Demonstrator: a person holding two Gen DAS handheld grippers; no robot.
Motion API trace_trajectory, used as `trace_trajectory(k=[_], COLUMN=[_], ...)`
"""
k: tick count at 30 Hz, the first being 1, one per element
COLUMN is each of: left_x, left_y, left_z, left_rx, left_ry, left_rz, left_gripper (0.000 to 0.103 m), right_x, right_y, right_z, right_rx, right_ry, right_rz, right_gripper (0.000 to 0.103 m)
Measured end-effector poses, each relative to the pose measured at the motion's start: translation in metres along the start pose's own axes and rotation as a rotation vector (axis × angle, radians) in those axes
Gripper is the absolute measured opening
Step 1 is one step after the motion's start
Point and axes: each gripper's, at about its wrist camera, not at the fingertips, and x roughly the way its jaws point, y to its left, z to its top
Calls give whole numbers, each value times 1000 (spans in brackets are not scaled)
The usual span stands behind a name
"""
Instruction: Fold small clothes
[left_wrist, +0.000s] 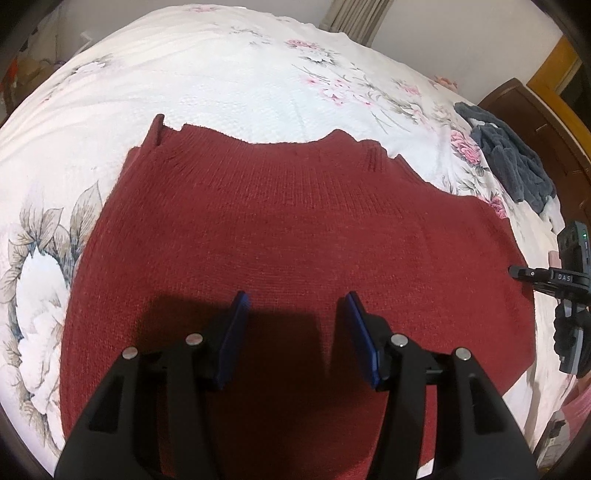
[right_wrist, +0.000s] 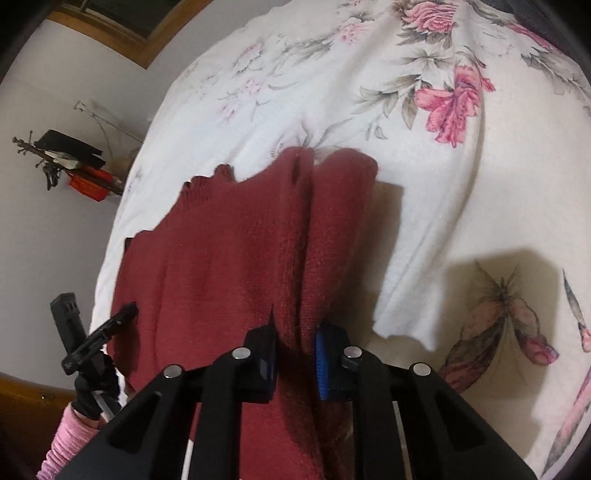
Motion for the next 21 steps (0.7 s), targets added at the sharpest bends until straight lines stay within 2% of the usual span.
trace_trajectory(k=[14,17,21], left_x=[5,2,-13], left_y=[2,2,3], left_z=[-3,-1,1], left_rx=[11,-3,-34], left_ry=[-6,-2,-7], left_rz=[-6,-14,-57], left_gripper=[53,53,53], right_x=[20,14,-7], right_y=[-10,-2,33], right_z=[-4,-3,-1], right_rx=[35,45,8], right_ry=[16,9,-17], right_rz=[-89,-107,-67], right_gripper=[16,15,14])
